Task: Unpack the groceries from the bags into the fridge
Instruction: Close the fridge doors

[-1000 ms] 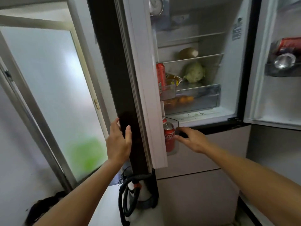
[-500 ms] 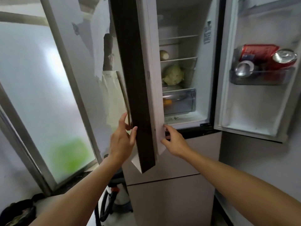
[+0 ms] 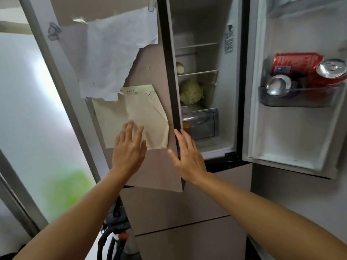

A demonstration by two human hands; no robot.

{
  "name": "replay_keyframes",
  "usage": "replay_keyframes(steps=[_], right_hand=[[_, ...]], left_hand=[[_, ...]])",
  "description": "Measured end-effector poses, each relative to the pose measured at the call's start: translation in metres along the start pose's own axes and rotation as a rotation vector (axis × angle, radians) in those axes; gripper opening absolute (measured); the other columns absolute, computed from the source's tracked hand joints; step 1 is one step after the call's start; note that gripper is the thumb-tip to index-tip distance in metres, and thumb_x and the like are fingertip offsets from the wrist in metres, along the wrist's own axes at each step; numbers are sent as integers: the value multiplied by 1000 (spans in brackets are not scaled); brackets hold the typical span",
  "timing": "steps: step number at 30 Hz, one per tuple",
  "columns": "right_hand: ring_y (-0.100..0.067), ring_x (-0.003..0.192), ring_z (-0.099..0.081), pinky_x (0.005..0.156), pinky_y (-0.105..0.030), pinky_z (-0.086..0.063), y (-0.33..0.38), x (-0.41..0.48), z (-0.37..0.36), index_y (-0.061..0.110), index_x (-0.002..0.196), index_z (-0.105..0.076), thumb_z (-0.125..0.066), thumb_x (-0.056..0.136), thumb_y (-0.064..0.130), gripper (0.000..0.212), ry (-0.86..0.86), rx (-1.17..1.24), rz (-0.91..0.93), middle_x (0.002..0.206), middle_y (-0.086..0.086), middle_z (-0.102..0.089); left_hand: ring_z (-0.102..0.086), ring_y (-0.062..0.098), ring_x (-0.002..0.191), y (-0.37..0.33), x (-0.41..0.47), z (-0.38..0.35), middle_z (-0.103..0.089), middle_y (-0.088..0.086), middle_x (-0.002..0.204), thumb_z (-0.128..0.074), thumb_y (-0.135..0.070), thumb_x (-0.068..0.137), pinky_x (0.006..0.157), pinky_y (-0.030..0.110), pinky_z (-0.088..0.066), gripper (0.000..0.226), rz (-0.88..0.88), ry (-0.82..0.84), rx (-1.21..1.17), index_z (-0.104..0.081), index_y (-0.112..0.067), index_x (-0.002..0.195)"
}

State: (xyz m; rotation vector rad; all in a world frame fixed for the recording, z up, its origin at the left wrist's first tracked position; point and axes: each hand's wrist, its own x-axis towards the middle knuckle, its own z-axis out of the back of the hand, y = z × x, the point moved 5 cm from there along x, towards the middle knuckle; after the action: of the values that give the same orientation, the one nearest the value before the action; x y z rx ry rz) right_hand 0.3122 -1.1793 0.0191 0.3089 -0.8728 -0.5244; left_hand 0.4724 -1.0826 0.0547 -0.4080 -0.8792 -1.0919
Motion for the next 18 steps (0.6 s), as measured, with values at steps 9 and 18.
replay_keyframes(steps=[9, 18], right_hand=[[-25, 144, -21, 97, -44, -48, -36, 53, -48, 25, 154, 2, -31, 102, 43, 64, -69, -65, -28, 163, -4, 2], [-37, 132, -37, 78, -53, -54, -69, 81, -79, 36, 148, 22, -14, 96, 61, 68, -150, -126, 78, 155, -19, -23]], left_hand=[[-6, 37, 146, 16, 26, -76, -10, 24, 157, -41, -40, 97, 119, 46, -3, 62, -164, -51, 78, -25, -12, 151], [5, 32, 148, 24, 35, -116, 12, 12, 160, -36, -40, 98, 119, 49, -4, 61, -243, -267, -1, -19, -15, 150]])
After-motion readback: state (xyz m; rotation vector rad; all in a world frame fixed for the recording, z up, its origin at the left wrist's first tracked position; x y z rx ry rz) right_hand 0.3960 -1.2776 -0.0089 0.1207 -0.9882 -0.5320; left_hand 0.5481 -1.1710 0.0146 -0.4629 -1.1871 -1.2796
